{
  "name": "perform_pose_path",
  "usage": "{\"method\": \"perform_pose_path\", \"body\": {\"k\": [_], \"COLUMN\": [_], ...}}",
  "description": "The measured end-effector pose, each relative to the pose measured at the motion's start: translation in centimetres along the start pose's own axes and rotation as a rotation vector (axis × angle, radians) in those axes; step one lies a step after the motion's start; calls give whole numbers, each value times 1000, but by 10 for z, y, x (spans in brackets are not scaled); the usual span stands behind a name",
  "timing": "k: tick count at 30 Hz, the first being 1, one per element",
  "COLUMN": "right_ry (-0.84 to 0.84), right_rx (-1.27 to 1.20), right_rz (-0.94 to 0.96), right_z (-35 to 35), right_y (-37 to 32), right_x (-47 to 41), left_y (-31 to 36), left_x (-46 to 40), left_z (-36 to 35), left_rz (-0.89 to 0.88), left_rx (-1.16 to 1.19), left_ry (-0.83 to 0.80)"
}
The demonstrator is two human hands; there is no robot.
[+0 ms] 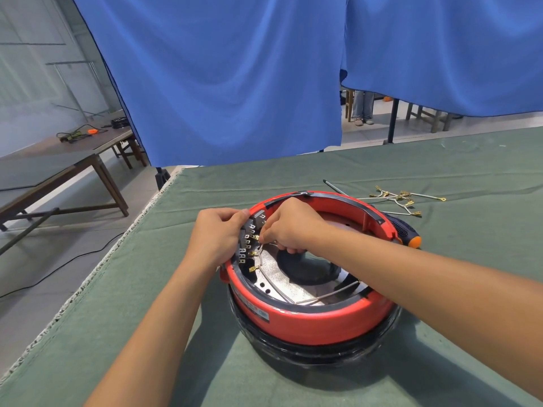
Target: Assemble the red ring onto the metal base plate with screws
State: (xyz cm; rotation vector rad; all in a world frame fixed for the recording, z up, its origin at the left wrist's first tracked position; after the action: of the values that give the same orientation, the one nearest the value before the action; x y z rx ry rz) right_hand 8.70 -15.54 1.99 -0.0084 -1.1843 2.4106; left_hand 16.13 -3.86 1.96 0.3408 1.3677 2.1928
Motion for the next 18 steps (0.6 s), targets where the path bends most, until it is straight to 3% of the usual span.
{"method": "perform_pose_path", "body": {"k": [9,18], "right_ry": [-2,58], "right_rx": [-23,-117], "right_rz": [-12,-162], "right_z": [-1,-6], "right_y": [-3,-3], "right_x": [1,-3], "left_y": [-1,-4], "left_x": [-1,-4], "left_z": [-1,-1], "left_rz": [-54,-41], "left_rx": [-39,-94], "left_ry": [43,88]}}
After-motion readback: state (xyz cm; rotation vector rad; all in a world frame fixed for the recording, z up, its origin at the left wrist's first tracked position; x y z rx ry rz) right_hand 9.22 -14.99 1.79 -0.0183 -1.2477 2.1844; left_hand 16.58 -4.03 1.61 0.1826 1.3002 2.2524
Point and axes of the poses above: each hand's wrist, its own x-axis away from the middle knuckle, its own z-axis out of the back of the hand, y = z × x, the point moved 3 cm from there along -x, towards the middle knuckle, and after that the axes turned 6 degrees about -y, right-handed, at the moved point
